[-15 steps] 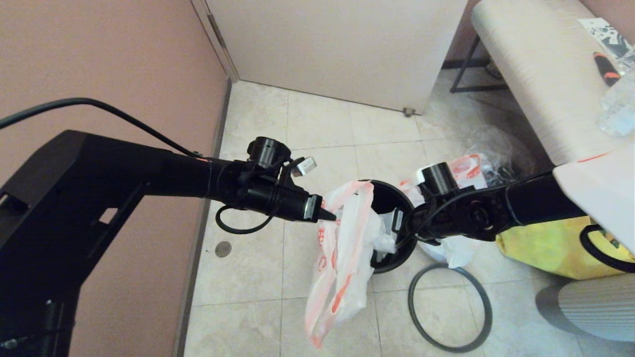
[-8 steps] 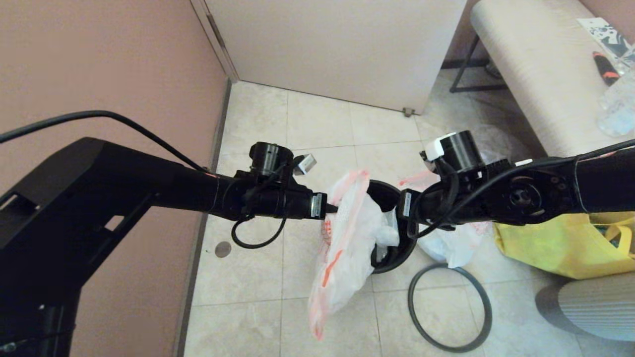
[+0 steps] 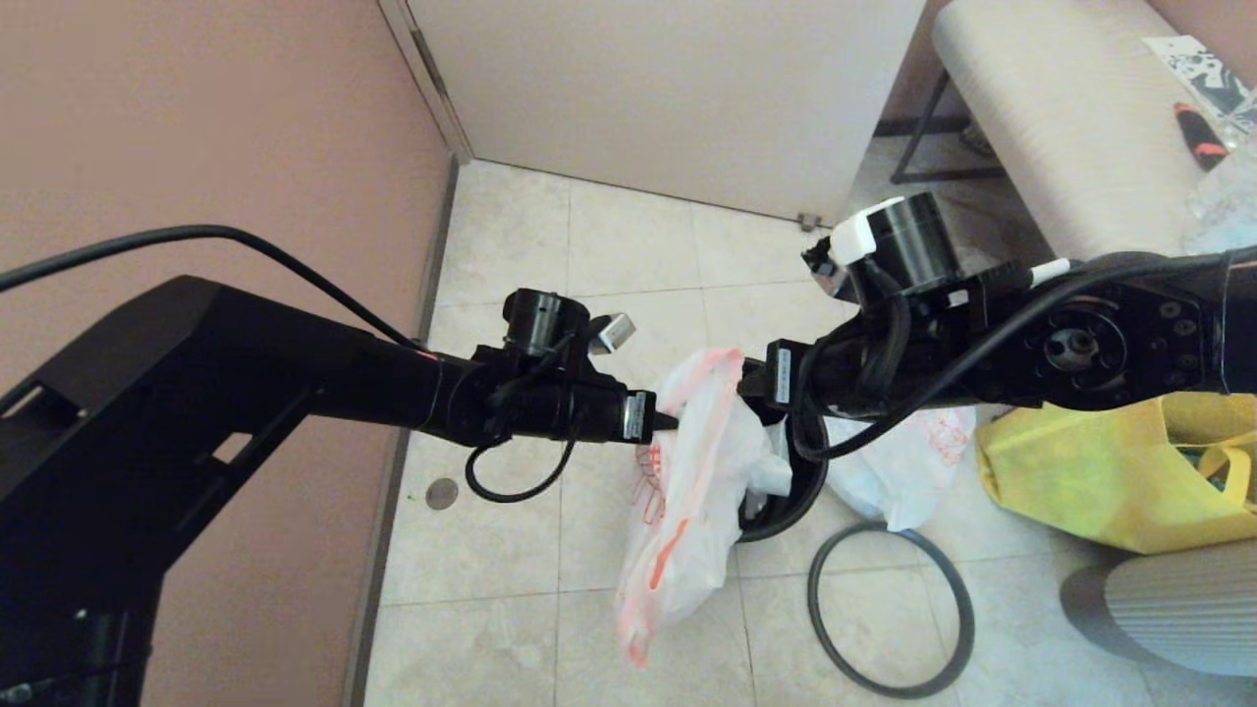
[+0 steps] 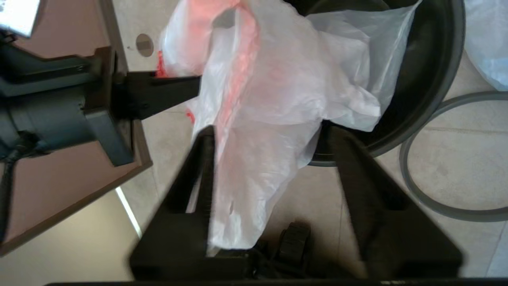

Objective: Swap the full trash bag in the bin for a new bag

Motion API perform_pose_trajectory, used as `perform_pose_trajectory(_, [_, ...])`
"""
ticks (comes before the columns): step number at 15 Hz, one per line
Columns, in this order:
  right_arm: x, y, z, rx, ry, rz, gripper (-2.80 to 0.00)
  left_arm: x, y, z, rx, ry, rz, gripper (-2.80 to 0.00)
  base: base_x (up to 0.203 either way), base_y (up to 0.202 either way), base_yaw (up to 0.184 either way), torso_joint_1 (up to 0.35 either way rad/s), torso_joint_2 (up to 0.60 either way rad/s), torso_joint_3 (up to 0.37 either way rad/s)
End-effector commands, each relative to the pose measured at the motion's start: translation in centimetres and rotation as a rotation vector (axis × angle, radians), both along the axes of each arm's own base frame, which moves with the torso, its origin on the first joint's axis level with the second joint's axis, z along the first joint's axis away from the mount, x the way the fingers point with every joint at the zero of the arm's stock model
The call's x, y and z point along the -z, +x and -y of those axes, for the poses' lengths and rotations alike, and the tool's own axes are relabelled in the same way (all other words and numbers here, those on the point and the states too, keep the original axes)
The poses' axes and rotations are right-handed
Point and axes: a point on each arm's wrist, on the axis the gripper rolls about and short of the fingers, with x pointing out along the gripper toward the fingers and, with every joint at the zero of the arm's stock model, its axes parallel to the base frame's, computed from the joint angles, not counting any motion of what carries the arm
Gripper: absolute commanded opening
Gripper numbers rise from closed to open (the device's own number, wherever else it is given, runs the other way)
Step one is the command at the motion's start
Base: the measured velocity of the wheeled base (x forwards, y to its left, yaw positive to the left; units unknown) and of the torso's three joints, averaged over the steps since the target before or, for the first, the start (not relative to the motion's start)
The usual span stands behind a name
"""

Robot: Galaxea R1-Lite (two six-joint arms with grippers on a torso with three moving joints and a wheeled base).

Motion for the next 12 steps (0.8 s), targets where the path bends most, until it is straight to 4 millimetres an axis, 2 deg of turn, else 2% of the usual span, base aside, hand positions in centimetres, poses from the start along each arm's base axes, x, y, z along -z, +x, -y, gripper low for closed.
perform_pose_trajectory(1, [0.1,0.3,-0.7,-0.009,0.003,0.002,0.00,-0.2,0.0,0.0,0.003,-0.008,0.011,-2.80,0.000,0.000,0.000,0.000,0.00,0.000])
perform_pose_trajectory(4, [1.8,1.3,-1.8,-0.011,-0.023,-0.024,0.00,-0.1,-0.2,-0.1,0.001,-0.008,0.004,-2.80,0.000,0.000,0.000,0.000,0.00,0.000])
perform_pose_trajectory(11, [4.3,3.3,-3.5,-0.020,-0.056,-0.049,0.00,-0.3,-0.2,-0.1,-0.002,-0.020,0.014,-2.80,0.000,0.000,0.000,0.000,0.00,0.000])
perform_pose_trajectory(12, [4.6,3.6,-3.7,-0.021,-0.062,-0.051,-2.80,-0.3,-0.2,-0.1,-0.001,-0.020,0.014,-2.80,0.000,0.000,0.000,0.000,0.00,0.000])
